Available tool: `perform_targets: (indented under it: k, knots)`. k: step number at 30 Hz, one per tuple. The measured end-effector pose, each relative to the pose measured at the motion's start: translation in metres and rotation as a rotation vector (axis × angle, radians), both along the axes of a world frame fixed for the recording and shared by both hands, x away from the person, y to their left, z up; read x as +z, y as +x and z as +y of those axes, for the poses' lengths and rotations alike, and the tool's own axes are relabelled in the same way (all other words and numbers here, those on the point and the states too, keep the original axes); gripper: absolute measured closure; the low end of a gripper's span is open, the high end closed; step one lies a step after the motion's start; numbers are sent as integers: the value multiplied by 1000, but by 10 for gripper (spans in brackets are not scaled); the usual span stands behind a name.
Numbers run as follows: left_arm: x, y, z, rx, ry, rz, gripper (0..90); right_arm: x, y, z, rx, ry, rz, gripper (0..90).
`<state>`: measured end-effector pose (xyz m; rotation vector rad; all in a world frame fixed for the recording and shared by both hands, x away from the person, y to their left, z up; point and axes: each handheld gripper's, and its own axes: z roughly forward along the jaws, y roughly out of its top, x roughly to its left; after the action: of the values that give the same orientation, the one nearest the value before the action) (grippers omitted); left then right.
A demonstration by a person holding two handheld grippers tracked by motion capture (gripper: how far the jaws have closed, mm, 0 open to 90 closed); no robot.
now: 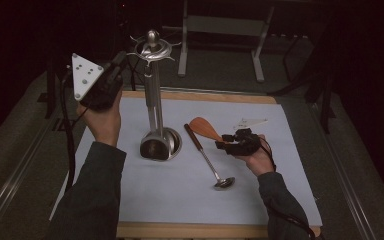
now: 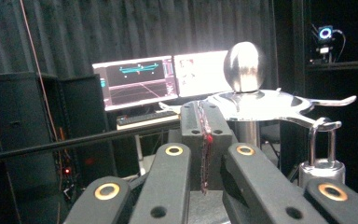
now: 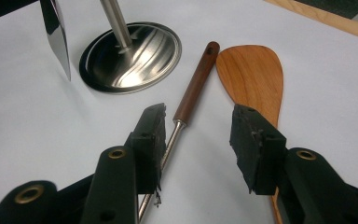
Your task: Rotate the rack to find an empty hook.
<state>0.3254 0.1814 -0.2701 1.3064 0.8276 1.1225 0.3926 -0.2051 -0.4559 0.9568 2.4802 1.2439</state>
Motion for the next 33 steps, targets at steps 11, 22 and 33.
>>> perform_targets:
  k: [11, 22, 33]
  knots:
    - [4, 13, 2, 25, 18, 26, 900, 0, 0, 1, 5, -2, 4, 553]
    - [6, 24, 3, 38, 12, 45, 900, 1, 1, -1, 3, -9, 2, 558]
    - [8, 32, 0, 51, 13, 61, 900, -1, 0, -1, -1, -10, 3, 572]
